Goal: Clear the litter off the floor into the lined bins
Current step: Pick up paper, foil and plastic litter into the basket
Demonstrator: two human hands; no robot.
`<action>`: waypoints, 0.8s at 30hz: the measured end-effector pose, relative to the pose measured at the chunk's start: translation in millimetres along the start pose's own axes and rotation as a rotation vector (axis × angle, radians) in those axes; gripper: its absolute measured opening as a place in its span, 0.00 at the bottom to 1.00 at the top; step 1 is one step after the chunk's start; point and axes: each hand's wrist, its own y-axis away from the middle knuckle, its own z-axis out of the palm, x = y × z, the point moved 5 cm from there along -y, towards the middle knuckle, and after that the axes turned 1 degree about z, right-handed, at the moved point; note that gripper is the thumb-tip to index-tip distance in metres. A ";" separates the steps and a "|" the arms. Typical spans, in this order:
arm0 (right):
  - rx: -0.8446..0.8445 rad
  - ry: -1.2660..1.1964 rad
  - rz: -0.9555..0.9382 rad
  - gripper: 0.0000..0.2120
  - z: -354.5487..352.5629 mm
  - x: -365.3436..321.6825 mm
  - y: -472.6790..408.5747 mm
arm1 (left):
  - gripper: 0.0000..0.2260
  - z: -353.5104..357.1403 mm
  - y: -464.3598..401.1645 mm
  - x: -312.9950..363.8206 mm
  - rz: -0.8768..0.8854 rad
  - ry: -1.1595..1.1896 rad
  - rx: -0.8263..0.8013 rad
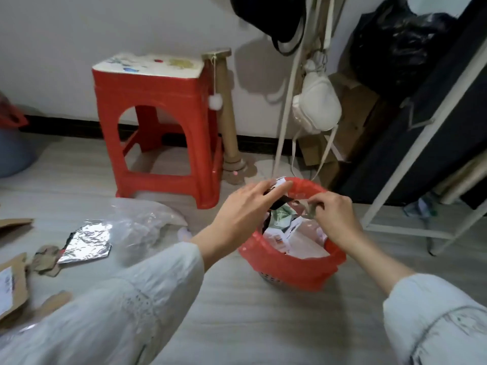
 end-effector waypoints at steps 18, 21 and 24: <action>-0.118 0.019 0.131 0.18 53.6 18.3 -2.8 | 0.32 89.9 -9.4 -16.0 -0.194 0.155 -0.562; -0.127 -0.040 0.078 0.16 44.8 -21.4 23.7 | 0.29 41.7 10.7 -25.1 -0.223 0.130 -0.551; -0.212 -0.114 -0.059 0.14 50.4 -73.6 56.4 | 0.27 -6.6 46.0 -39.6 -0.258 0.090 -0.596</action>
